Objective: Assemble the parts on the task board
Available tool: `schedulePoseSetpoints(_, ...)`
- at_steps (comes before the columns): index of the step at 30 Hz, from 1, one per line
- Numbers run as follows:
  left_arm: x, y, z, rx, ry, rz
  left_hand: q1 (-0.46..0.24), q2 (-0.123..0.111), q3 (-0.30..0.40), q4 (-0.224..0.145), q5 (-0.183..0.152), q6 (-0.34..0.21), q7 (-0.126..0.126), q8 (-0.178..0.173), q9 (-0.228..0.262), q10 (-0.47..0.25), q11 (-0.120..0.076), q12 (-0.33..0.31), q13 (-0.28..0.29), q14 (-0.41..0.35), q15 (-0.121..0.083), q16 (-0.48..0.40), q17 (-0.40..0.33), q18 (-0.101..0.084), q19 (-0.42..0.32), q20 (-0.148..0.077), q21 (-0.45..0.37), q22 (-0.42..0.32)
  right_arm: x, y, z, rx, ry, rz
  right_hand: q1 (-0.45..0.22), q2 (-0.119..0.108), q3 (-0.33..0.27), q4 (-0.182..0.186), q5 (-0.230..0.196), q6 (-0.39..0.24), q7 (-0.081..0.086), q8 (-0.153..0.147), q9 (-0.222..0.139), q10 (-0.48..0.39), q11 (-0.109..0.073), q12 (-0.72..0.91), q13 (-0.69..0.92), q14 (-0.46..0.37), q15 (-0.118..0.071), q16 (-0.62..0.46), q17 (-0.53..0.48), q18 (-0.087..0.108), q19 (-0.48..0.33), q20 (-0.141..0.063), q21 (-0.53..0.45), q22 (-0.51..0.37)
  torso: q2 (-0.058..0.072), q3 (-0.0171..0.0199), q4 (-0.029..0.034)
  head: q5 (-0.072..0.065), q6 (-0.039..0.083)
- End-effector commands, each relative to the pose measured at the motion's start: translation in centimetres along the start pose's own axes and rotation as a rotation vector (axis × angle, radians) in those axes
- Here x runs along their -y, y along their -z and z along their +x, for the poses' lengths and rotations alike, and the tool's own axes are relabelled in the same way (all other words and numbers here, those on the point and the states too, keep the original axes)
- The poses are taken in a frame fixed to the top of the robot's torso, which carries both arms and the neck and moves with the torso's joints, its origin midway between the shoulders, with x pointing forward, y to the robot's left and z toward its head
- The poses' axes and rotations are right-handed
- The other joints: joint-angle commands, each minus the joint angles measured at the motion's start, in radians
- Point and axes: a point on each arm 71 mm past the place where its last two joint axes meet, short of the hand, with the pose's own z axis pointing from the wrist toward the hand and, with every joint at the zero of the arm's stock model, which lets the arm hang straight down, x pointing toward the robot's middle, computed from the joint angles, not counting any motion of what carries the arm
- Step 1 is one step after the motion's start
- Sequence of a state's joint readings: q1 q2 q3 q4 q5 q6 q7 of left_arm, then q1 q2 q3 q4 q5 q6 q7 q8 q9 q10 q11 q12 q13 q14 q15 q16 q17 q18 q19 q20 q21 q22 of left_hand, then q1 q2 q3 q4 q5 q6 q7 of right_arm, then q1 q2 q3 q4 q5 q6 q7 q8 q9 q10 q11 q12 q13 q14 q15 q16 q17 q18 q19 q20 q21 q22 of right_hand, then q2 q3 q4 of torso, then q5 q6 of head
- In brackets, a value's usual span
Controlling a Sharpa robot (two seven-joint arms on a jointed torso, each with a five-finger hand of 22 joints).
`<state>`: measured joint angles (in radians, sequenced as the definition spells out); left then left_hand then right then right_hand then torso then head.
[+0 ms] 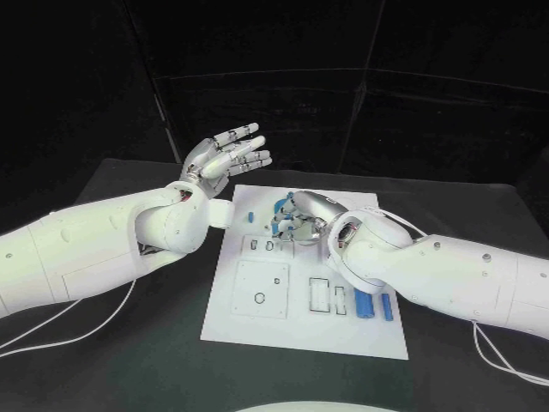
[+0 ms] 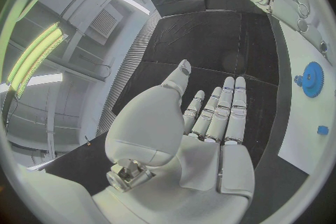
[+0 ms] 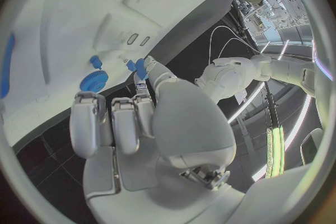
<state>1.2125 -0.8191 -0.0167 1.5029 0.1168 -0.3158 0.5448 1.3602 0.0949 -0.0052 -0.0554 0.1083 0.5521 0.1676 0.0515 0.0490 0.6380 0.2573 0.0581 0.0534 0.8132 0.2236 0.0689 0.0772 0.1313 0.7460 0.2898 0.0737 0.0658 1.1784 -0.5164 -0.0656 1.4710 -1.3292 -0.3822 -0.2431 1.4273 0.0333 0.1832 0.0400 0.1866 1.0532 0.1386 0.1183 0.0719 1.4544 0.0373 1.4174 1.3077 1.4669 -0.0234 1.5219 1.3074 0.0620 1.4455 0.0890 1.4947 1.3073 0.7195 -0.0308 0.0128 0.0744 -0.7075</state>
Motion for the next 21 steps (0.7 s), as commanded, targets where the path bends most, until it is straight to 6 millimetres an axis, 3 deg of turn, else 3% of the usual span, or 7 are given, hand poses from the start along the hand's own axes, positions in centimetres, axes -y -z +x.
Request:
schedulePoseSetpoints(1,0.2,-0.1,0.2,-0.018,0.003,0.01,-0.001,0.006,0.001,-0.008,-0.005,0.005,0.123,-0.001,0.0,0.008,-0.003,0.002,0.001,0.002,-0.002,0.002,0.0,0.01,0.009,-0.002,0.002,0.002,0.2,0.0,0.5,-0.029,0.057,0.003,-0.013,0.001,0.006,-0.001,0.005,0.023,-0.013,0.002,0.01,0.005,0.004,-0.006,0.1,0.081,-0.004,0.0,0.155,-0.02,0.002,-0.004,0.005,0.076,0.0,0.0015,0.0012,0.006,-0.005)
schedulePoseSetpoints(9,0.1,-0.1,0.3,-0.019,0.004,0.01,-0.003,0.007,0.003,-0.01,-0.005,0.007,0.123,0.0,0.0,0.011,-0.003,0.003,0.001,0.009,-0.004,0.006,0.002,0.012,0.014,-0.002,0.003,0.002,0.5,0.0,1.5,-0.05,0.084,0.009,-0.015,0.0,0.006,-0.001,0.006,0.022,-0.013,0.002,0.009,0.005,0.004,-0.006,0.1,0.081,-0.004,0.0,0.155,-0.02,0.002,-0.004,0.005,0.076,0.001,0.0021,-0.002,0.01,-0.01)
schedulePoseSetpoints(21,0.1,-0.1,0.3,-0.02,0.005,0.009,-0.005,0.007,0.004,-0.012,-0.005,0.009,0.123,0.0,0.001,0.013,-0.004,0.003,0.001,0.015,-0.005,0.009,0.003,0.013,0.018,-0.002,0.004,0.002,1.2,-0.2,2.3,-0.074,0.095,0.032,-0.016,-0.002,0.007,-0.002,0.008,0.022,-0.013,0.001,0.009,0.005,0.004,-0.006,0.101,0.081,-0.004,0.0,0.154,-0.02,0.002,-0.004,0.005,0.076,0.001,0.0011,-0.0002,0.006,-0.014)
